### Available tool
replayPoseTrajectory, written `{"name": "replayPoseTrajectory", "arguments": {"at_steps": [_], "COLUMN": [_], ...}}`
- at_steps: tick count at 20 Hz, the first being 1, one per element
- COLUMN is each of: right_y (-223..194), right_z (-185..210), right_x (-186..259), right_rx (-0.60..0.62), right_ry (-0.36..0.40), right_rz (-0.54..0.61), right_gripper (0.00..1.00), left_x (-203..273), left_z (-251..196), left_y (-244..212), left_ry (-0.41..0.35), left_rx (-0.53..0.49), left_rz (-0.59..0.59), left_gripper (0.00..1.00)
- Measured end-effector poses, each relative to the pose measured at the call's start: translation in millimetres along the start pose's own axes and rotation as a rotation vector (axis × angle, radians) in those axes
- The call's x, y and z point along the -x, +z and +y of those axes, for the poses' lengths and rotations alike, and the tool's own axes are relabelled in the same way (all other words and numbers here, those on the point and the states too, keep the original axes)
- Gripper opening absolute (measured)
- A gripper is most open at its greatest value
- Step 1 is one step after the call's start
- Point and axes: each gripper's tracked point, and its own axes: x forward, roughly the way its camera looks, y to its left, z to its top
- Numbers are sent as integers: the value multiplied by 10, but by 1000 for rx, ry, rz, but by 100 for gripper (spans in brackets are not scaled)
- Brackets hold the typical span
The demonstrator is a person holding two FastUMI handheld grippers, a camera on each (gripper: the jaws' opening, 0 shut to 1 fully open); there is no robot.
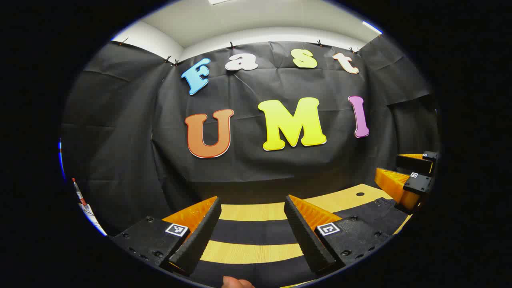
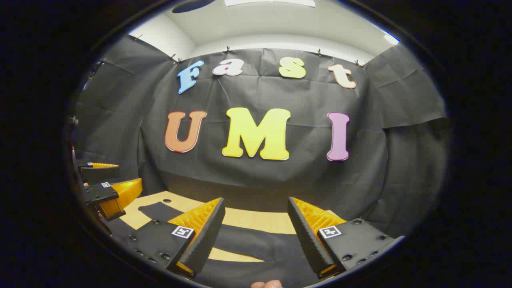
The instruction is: Grasp the waist and the cuffs of the jeans and fold them to make the two legs overlap; first hold the waist and fold one-third of the jeans toward the cuffs, then hold the cuffs and fold the remaining one-third in the same direction to finish folding.
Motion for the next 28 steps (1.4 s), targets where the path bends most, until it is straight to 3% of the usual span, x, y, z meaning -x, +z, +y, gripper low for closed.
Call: {"name": "replayPoseTrajectory", "arguments": {"at_steps": [21, 24, 28], "right_y": [-108, -168, -348], "right_z": [-75, -115, -464], "right_x": [-77, -64, 2], "right_rx": [9, -8, -6], "right_ry": [-10, -13, -52], "right_rz": [33, 62, 123], "right_gripper": [96, 96, 97], "left_x": [-79, -17, 230], "left_z": [4, 148, 562], "left_y": [-157, -385, -870], "left_ry": [6, 32, 126], "left_rx": [19, 102, 251], "left_rz": [47, 120, 269], "left_gripper": [100, 100, 100]}}
